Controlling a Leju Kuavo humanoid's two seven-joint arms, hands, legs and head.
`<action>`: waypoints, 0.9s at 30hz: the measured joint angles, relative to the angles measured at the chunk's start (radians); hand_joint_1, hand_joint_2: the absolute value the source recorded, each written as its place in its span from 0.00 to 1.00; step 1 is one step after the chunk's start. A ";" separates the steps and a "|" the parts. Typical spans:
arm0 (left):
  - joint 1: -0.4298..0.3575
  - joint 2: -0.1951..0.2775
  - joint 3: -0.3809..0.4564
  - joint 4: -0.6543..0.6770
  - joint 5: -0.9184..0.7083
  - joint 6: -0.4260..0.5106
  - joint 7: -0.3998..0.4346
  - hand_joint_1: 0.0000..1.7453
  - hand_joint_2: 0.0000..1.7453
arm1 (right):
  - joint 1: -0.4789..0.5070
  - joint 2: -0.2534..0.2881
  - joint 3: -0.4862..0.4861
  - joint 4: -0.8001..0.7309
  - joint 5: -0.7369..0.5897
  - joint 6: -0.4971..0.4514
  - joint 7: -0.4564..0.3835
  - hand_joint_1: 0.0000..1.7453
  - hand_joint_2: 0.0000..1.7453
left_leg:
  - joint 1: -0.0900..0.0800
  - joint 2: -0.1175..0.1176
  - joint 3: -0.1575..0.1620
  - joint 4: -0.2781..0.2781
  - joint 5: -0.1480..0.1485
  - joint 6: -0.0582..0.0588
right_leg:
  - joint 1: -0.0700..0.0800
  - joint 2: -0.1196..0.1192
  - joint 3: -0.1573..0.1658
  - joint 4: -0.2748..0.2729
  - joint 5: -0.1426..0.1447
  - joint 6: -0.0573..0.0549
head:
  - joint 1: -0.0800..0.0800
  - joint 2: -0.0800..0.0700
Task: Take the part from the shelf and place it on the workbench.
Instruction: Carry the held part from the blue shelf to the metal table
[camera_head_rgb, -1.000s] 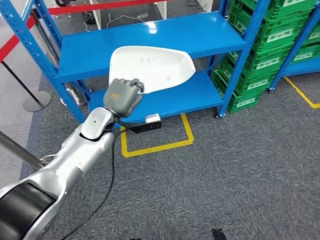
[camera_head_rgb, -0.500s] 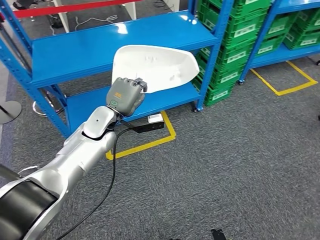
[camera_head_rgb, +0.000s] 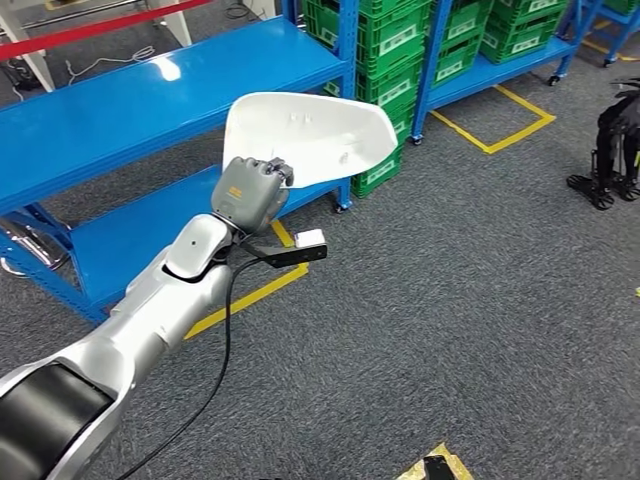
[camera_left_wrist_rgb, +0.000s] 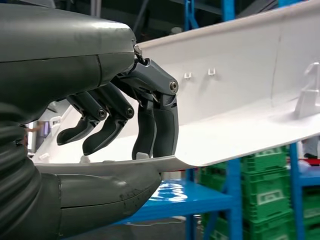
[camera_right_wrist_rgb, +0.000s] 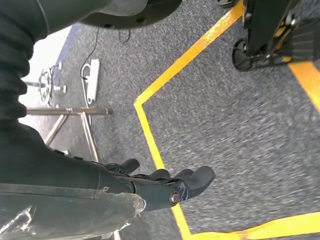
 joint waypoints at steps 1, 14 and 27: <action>-0.001 0.000 0.000 0.000 0.000 0.000 0.000 1.00 1.00 | 0.000 0.000 0.000 0.000 0.000 -0.001 0.000 0.00 1.00 | 0.003 -0.023 0.033 -0.066 0.032 0.001 | 0.000 0.013 -0.002 0.001 0.003 0.004 | 0.000 0.000; 0.001 -0.002 -0.015 0.000 0.008 0.000 0.002 1.00 1.00 | 0.004 -0.001 -0.009 0.000 0.003 -0.004 0.001 0.00 1.00 | 0.008 0.044 0.086 -0.200 0.075 0.037 | 0.000 -0.067 -0.132 0.258 -0.102 0.062 | 0.010 0.000; 0.000 0.020 -0.018 -0.001 0.010 0.006 0.005 1.00 1.00 | -0.004 -0.001 -0.010 -0.001 0.016 -0.007 0.003 0.00 1.00 | 0.002 0.015 -0.017 0.038 -0.062 -0.011 | 0.001 -0.042 -0.004 0.003 -0.003 -0.002 | 0.006 0.000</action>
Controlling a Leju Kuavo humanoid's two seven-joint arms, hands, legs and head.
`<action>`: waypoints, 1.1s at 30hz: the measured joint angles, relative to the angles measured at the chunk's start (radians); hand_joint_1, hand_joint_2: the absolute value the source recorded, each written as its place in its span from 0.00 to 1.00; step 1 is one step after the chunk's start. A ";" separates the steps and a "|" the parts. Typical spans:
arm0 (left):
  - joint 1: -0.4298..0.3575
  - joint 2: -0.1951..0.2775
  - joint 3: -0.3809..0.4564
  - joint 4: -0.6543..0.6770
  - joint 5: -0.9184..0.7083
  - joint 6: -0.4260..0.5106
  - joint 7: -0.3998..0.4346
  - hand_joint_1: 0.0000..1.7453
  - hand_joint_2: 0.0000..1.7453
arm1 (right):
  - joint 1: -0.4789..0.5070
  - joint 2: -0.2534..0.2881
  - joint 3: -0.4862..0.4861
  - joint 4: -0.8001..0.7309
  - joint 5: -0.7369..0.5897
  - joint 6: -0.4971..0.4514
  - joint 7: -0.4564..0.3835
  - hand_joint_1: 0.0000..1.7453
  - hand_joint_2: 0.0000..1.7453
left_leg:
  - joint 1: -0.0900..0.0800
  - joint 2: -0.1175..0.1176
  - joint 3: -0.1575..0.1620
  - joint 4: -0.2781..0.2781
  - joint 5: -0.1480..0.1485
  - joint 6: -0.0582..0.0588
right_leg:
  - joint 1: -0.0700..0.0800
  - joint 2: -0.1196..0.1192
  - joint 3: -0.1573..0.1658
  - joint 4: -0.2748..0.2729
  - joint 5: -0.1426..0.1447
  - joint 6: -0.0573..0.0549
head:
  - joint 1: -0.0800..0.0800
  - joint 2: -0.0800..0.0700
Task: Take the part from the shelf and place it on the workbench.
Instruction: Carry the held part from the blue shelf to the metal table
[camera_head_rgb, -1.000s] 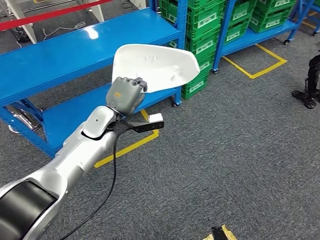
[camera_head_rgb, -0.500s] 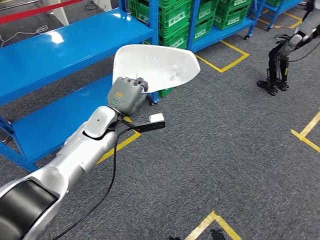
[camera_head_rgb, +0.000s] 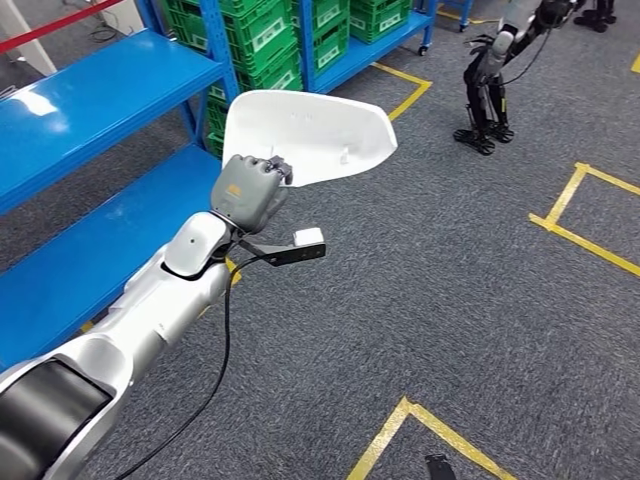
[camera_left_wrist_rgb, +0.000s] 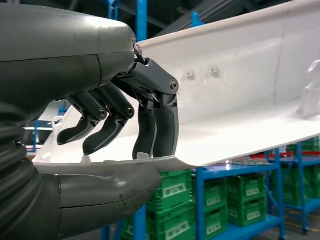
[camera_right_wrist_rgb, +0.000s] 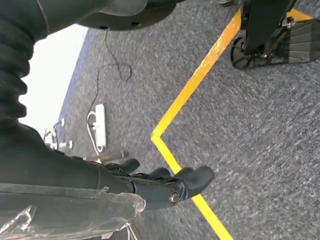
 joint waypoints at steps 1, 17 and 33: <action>0.004 0.003 0.000 0.000 0.000 0.000 0.000 1.00 1.00 | 0.001 0.000 0.000 0.000 0.000 0.000 0.000 0.00 1.00 | 0.000 -0.003 -0.017 0.032 -0.003 0.000 | -0.001 0.014 -0.002 0.000 0.002 0.000 | 0.000 0.000; 0.009 0.016 0.000 -0.008 0.002 -0.004 -0.001 1.00 1.00 | -0.003 0.002 0.000 0.000 0.004 -0.012 0.008 0.00 1.00 | 0.009 0.025 0.102 -0.235 0.132 0.042 | -0.004 -0.024 -0.161 0.272 -0.094 0.061 | 0.011 0.000; 0.003 0.013 -0.001 -0.009 0.002 -0.003 -0.002 1.00 1.00 | -0.008 0.004 0.000 0.000 0.003 -0.015 0.009 0.00 1.00 | 0.001 -0.009 -0.019 0.029 0.015 0.008 | 0.002 0.044 -0.022 0.005 0.015 -0.001 | 0.006 0.000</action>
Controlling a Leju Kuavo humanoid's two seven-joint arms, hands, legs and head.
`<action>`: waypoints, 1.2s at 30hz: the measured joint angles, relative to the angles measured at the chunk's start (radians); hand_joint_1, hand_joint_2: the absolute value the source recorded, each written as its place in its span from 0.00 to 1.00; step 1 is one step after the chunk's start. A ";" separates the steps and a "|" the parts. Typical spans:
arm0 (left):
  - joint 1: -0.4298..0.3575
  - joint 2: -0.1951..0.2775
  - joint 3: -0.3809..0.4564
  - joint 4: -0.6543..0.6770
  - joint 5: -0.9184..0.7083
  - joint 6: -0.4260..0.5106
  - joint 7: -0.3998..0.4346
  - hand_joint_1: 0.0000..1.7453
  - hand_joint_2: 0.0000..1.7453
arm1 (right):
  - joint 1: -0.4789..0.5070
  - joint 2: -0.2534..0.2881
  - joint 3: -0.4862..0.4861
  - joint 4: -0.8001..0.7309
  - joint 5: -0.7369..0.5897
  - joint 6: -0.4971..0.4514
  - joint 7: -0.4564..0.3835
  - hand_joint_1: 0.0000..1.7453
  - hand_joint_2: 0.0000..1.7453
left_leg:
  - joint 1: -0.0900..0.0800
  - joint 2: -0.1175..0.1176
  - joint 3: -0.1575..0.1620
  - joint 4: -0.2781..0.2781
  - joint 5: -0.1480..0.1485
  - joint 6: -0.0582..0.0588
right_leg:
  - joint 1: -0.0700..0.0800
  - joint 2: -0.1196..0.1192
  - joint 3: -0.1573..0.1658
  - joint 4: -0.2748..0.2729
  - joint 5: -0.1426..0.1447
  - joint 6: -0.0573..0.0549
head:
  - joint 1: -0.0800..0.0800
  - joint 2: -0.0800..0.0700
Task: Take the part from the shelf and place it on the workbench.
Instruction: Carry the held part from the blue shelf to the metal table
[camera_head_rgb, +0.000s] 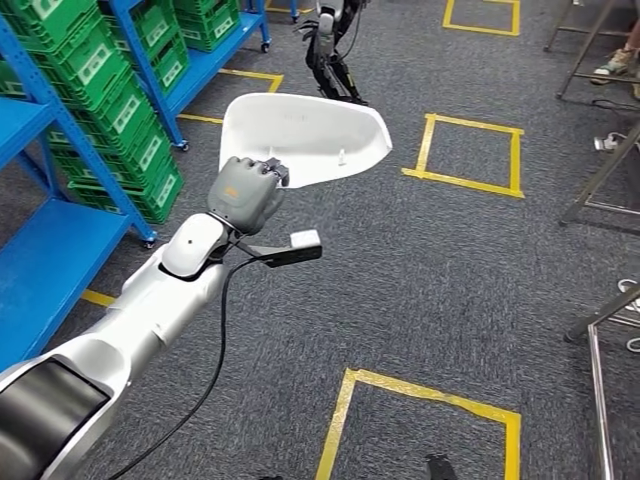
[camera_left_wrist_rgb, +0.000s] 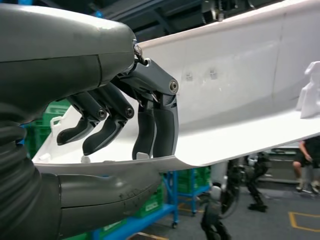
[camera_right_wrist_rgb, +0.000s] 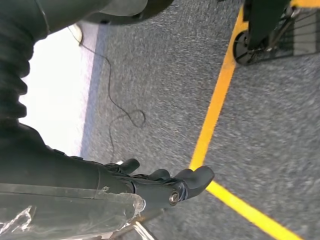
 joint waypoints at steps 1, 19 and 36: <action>0.000 0.000 0.000 0.000 0.000 0.000 0.000 1.00 1.00 | 0.001 0.000 0.000 0.000 0.000 0.000 0.000 0.00 1.00 | 0.000 -0.008 0.021 -0.051 0.037 0.004 | 0.000 0.015 0.000 0.000 0.001 0.001 | 0.000 0.000; -0.010 -0.008 0.000 0.000 0.000 0.002 0.000 1.00 1.00 | 0.003 0.001 0.000 0.000 0.001 0.000 0.002 0.00 1.00 | -0.004 0.084 0.133 -0.265 0.105 0.020 | -0.002 -0.141 -0.014 0.031 -0.006 0.058 | 0.009 0.000; 0.004 0.003 0.000 0.000 -0.001 0.006 0.000 1.00 1.00 | 0.003 0.001 0.000 0.000 0.005 -0.001 0.002 0.00 1.00 | 0.019 -0.096 0.108 -0.245 0.108 -0.004 | -0.006 0.062 -0.026 0.002 0.021 0.027 | -0.004 0.000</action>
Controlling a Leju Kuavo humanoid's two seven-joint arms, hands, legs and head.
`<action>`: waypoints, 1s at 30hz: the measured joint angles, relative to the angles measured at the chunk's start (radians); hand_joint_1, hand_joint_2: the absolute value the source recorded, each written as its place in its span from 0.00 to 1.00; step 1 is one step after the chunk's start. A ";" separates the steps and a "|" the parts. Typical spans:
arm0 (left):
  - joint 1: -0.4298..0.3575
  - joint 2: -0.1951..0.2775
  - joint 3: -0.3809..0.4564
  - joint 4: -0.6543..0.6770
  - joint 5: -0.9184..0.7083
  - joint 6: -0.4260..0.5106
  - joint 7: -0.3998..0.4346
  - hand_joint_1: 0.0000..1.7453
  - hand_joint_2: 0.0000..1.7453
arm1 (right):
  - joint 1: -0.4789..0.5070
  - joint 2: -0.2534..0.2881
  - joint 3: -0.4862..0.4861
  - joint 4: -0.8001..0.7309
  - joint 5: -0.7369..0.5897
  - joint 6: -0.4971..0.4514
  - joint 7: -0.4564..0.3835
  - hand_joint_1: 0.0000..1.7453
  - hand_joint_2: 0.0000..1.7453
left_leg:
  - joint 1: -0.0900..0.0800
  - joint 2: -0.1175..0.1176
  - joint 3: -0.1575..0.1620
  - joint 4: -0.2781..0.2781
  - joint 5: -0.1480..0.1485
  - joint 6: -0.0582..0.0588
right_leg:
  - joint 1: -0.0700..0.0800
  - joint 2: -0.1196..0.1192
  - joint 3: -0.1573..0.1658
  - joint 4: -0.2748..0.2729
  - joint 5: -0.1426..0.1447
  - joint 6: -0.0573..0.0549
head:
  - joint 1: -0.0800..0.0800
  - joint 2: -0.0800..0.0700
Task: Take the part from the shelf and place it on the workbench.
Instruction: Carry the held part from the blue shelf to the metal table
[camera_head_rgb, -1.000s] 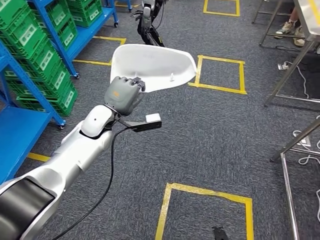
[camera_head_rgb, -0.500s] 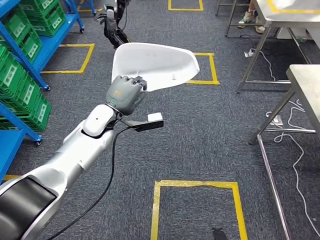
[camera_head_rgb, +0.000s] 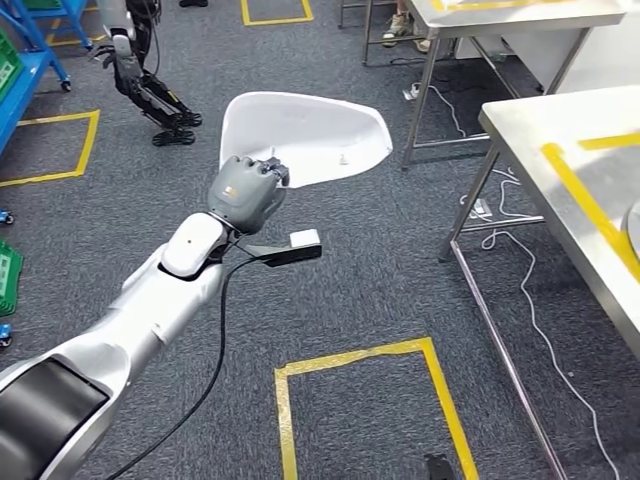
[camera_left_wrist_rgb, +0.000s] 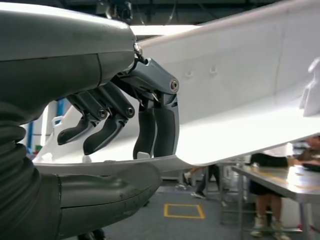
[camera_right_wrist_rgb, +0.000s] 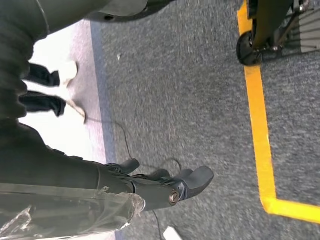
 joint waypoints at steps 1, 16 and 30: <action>0.000 -0.002 0.000 0.000 0.000 0.000 0.000 1.00 1.00 | 0.002 0.000 0.000 0.000 0.000 0.000 0.000 0.00 1.00 | -0.001 0.011 0.001 -0.003 0.000 0.005 | -0.003 0.011 -0.004 -0.005 0.005 0.007 | -0.001 0.000; -0.009 -0.003 0.000 -0.001 -0.002 -0.001 0.000 1.00 1.00 | 0.000 0.002 0.000 0.000 0.004 0.000 0.000 0.00 1.00 | -0.026 0.192 0.019 -0.008 -0.009 0.017 | 0.021 -0.179 0.027 0.010 -0.035 -0.003 | 0.008 0.000; -0.013 0.002 -0.002 -0.002 -0.006 -0.007 0.000 1.00 1.00 | -0.004 0.002 0.000 0.000 0.008 -0.001 0.000 0.00 1.00 | 0.003 0.015 -0.004 0.006 0.003 -0.009 | -0.002 -0.006 0.011 0.003 -0.012 -0.002 | 0.005 0.000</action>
